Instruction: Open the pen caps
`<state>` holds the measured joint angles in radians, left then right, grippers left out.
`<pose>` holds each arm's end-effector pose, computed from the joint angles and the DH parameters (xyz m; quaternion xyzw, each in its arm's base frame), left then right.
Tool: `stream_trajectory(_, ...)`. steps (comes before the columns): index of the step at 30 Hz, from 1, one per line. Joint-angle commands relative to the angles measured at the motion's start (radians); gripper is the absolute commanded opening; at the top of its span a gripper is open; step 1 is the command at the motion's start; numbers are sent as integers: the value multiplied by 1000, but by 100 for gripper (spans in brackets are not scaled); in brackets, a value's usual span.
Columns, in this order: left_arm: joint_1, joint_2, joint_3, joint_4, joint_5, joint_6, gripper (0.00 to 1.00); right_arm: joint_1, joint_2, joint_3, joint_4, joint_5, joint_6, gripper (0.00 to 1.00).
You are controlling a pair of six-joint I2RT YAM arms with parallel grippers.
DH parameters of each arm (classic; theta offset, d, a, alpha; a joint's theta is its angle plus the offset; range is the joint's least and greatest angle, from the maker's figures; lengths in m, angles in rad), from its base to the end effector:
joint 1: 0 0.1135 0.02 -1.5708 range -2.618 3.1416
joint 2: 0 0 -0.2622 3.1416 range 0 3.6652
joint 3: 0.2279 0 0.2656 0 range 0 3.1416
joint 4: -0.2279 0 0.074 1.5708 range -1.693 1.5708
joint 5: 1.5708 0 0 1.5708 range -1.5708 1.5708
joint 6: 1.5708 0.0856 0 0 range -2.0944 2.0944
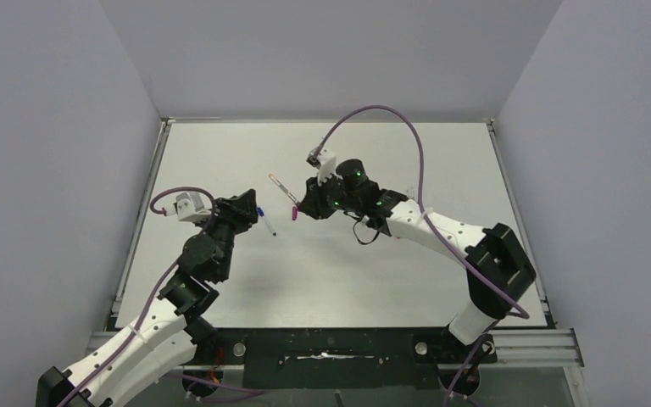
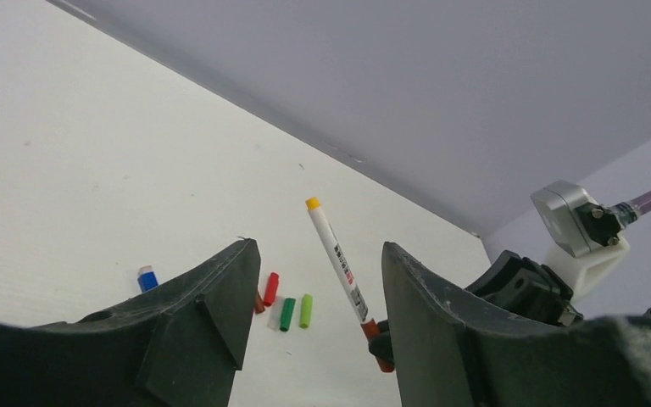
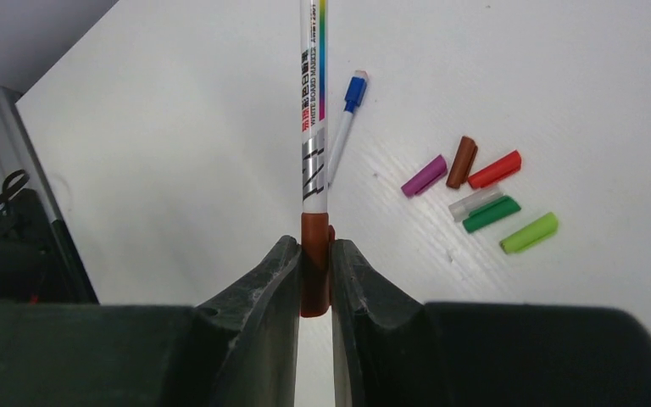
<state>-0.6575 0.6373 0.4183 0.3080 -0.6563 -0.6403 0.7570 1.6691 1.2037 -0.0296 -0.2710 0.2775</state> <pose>0.2030 -0.0907 0.2845 -0.2323 0.6410 -0.2488 0.6880 0.3052 0.3199 0.2376 -0.2693 0.8101 0.3519 0.3839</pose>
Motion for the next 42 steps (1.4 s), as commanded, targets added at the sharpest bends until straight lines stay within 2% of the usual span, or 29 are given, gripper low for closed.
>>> stream_trajectory(1, -1, 39, -35, 224, 187, 23, 54, -41, -149, -168, 202, -77, 123, 0)
stream_trajectory(4, 2, 89, -49, 312, 291, 8, 55, -74, -249, -305, 343, -156, 199, 0)
stream_trajectory(8, 8, 131, -69, 404, 391, -7, 56, -74, -331, -395, 451, -220, 236, 0)
stream_trajectory(18, 36, 225, -99, 561, 529, -89, 57, -45, -364, -530, 684, -255, 313, 0)
stream_trajectory(24, 67, 275, -98, 611, 605, -130, 57, -43, -359, -548, 739, -261, 327, 0)
stream_trajectory(31, 73, 348, -75, 639, 674, -142, 56, -45, -365, -519, 717, -255, 309, 0)
stream_trajectory(42, 75, 388, -64, 657, 699, -154, 51, -39, -338, -489, 689, -280, 298, 0)
